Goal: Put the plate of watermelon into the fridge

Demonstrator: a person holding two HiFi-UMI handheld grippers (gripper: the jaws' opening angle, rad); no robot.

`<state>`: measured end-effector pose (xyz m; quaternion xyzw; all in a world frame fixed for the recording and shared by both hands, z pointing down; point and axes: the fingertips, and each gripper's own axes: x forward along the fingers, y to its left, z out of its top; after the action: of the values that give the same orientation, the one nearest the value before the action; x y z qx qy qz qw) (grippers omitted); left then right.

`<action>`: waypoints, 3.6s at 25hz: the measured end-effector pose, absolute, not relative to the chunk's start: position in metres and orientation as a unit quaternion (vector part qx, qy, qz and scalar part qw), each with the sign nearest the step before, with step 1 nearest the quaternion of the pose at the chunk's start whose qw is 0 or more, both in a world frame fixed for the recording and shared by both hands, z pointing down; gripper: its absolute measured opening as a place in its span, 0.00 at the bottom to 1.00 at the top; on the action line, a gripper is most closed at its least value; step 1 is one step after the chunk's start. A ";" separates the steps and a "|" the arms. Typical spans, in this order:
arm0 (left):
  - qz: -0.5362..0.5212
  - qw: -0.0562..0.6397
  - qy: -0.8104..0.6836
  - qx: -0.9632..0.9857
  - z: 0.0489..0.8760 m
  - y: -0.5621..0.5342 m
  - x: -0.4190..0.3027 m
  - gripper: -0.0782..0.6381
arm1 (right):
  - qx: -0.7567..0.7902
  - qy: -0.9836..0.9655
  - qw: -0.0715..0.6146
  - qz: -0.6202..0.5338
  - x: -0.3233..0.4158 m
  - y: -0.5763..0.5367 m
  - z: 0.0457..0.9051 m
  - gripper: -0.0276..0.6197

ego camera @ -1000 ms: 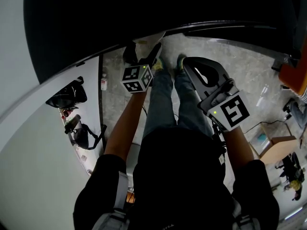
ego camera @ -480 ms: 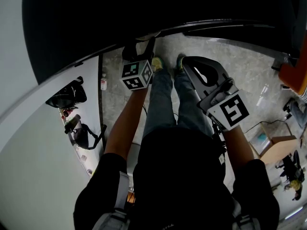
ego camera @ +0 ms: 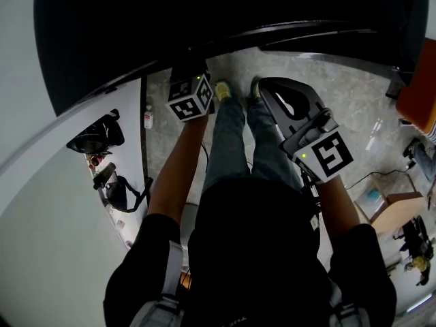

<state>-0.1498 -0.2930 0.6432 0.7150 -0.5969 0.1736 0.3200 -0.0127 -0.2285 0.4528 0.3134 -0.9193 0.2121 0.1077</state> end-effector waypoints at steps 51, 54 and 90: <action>0.088 0.120 -0.486 0.861 0.327 -0.183 -0.031 0.12 | 0.400 -0.913 0.049 0.064 0.173 -0.209 0.297 0.06; 0.091 0.117 -0.485 0.862 0.327 -0.181 -0.036 0.12 | 0.397 -0.914 0.046 0.073 0.166 -0.207 0.299 0.06; 0.020 0.068 -0.479 0.875 0.289 0.120 -0.118 0.12 | 0.423 -0.903 0.055 0.052 0.057 0.113 0.285 0.06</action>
<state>-0.1178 0.1204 0.2892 0.8751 -0.4788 0.0198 0.0680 0.0570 0.1131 0.2855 0.4232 -0.9029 0.0515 0.0553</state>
